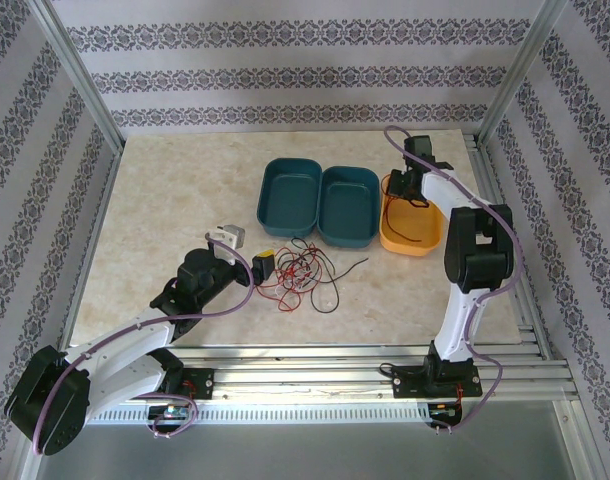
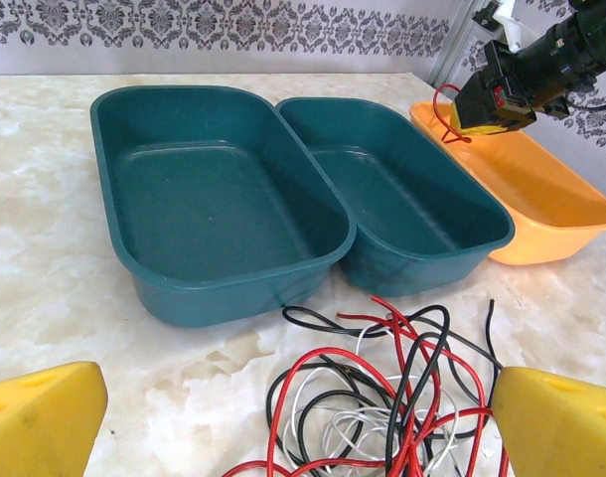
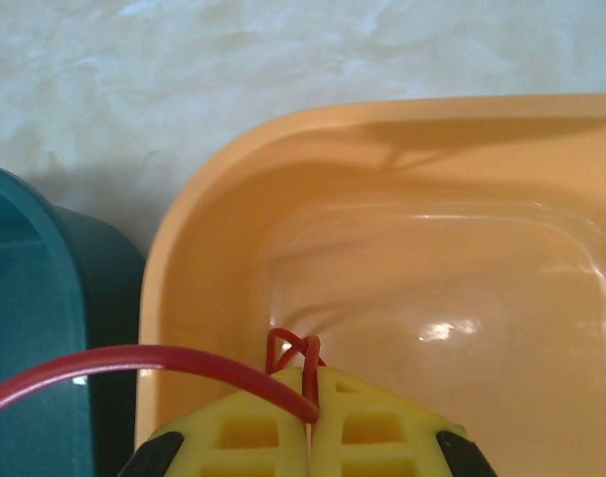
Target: Untangle the cables
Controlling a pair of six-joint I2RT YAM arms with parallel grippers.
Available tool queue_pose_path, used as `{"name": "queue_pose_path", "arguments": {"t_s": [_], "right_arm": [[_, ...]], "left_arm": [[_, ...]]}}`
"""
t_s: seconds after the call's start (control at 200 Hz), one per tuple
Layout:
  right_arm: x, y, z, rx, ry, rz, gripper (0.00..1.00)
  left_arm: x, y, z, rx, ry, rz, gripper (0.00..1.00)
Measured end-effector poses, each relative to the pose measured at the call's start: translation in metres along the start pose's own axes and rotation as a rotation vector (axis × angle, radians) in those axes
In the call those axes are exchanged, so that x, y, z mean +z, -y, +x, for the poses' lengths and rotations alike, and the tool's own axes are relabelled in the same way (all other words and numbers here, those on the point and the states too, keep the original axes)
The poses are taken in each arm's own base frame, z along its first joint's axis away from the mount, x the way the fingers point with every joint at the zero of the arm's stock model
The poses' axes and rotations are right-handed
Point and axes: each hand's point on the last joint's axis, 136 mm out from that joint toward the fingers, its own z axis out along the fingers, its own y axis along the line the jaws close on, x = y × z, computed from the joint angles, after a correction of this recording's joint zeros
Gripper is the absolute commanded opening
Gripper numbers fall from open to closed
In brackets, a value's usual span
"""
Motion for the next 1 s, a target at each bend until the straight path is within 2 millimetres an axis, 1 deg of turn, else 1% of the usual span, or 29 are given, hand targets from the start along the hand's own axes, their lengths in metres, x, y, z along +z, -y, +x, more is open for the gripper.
{"name": "queue_pose_path", "arguments": {"t_s": [0.14, 0.24, 0.455, 0.804, 0.909, 0.999], "right_arm": [[0.009, -0.007, 0.002, 0.001, -0.016, -0.038, 0.00], [0.012, -0.010, 0.004, 0.001, -0.027, -0.057, 0.00], [0.012, -0.019, 0.004, 0.000, -0.028, -0.107, 0.00], [0.012, -0.035, -0.003, -0.003, -0.020, -0.190, 0.00], [0.012, -0.036, -0.004, -0.003, -0.019, -0.194, 0.00], [0.013, -0.032, -0.004, 0.001, -0.018, -0.171, 0.00]], "left_arm": [[0.000, -0.001, 0.000, -0.003, 0.001, -0.006, 0.99], [0.000, -0.001, 0.000, -0.003, 0.002, -0.008, 0.99], [0.000, -0.002, 0.000, -0.003, 0.003, -0.011, 0.99], [0.000, -0.002, 0.000, -0.003, 0.000, -0.012, 0.99], [0.001, -0.002, 0.001, -0.003, -0.001, -0.012, 0.99], [0.001, -0.002, 0.001, -0.003, -0.003, -0.012, 0.99]]}}
